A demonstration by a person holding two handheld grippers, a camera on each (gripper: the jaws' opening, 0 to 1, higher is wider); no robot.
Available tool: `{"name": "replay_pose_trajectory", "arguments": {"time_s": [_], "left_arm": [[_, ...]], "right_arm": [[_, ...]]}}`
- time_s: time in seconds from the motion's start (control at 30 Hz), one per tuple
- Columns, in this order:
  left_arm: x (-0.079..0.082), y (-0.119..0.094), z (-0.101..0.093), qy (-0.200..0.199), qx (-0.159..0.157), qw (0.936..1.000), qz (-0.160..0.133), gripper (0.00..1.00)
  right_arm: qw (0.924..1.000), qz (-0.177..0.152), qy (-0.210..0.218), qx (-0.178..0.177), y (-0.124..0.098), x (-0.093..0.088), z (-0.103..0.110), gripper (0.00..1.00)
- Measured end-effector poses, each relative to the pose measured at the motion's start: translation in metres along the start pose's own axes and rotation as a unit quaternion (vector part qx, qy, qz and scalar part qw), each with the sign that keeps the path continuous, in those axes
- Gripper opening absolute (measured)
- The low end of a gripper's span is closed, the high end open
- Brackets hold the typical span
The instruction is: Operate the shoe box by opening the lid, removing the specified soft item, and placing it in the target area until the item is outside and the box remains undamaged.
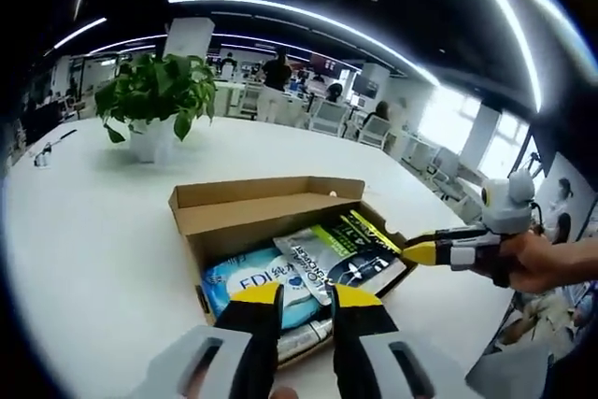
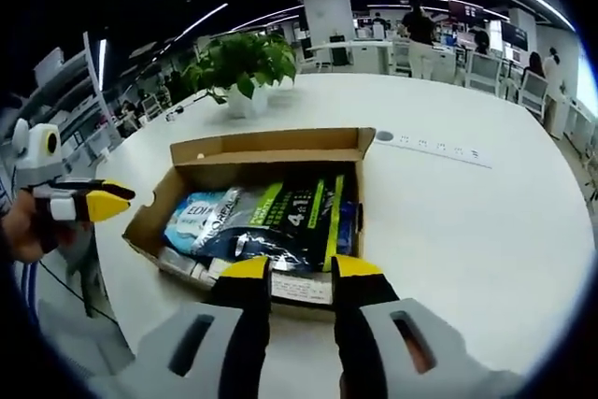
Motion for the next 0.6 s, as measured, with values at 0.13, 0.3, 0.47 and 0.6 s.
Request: {"name": "replay_pose_trajectory", "arguments": {"time_s": [0.13, 0.3, 0.47, 0.6], "left_arm": [[-0.001, 0.000, 0.002, 0.003, -0.012, 0.9999, 0.003, 0.20], [0.000, 0.006, 0.007, 0.009, -0.027, 0.9996, 0.004, 0.20], [0.001, 0.014, 0.012, 0.004, -0.040, 0.9992, 0.001, 0.20], [-0.001, 0.015, 0.015, 0.001, -0.047, 0.9989, 0.000, 0.20]], "right_arm": [[0.9997, 0.016, 0.007, -0.018, 0.006, -0.006, 0.003, 0.29], [0.9991, 0.016, 0.009, -0.038, 0.010, -0.010, 0.010, 0.29], [0.9974, 0.011, 0.019, -0.068, 0.012, -0.011, 0.012, 0.30], [0.9923, 0.001, 0.052, -0.112, 0.010, -0.011, 0.015, 0.29]]}}
Point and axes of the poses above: the point that each gripper's makers call its tool centre point, and the gripper's own axes: y roughly forward along the fingers, z roughly to its left, x roughly out of its top, the point moved 10 cm from there along -y, roughly backward along the fingers, and after that the axes turned 15 degrees about -z, right-handed, at the moved point
